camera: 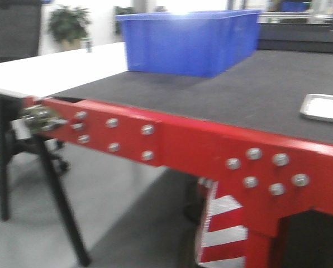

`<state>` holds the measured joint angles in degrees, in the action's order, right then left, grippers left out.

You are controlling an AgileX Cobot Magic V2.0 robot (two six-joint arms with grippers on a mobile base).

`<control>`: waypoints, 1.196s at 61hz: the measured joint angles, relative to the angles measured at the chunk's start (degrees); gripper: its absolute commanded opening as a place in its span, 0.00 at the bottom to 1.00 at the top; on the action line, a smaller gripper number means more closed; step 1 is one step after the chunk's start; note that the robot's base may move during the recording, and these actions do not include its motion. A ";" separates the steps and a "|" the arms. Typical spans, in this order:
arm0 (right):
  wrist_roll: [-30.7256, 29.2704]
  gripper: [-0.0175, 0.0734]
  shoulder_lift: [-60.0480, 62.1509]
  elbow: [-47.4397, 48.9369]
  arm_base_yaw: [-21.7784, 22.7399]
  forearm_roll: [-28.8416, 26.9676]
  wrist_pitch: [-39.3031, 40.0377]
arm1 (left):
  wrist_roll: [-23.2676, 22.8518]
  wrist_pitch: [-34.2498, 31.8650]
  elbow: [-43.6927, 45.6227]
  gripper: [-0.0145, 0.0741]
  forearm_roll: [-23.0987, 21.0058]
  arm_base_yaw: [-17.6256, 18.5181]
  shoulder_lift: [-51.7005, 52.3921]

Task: Grab orange capacitor from left shelf to right conveyor
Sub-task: 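Drive the base up to the red table with the conveyor, then move the right gripper with the capacitor over the silver tray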

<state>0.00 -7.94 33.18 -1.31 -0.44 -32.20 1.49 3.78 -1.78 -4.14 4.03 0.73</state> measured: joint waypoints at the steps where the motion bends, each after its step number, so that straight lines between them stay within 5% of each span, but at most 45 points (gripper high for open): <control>1: 0.00 0.25 0.00 0.00 0.00 0.00 0.00 | 0.00 0.00 0.00 0.02 0.00 0.00 0.00; 73: 0.00 0.25 0.00 0.00 0.00 0.00 0.00 | 0.00 0.00 0.00 0.02 0.00 0.00 0.00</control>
<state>0.00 -7.94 33.18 -1.31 -0.44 -32.20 1.49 3.78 -1.78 -4.14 4.03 0.73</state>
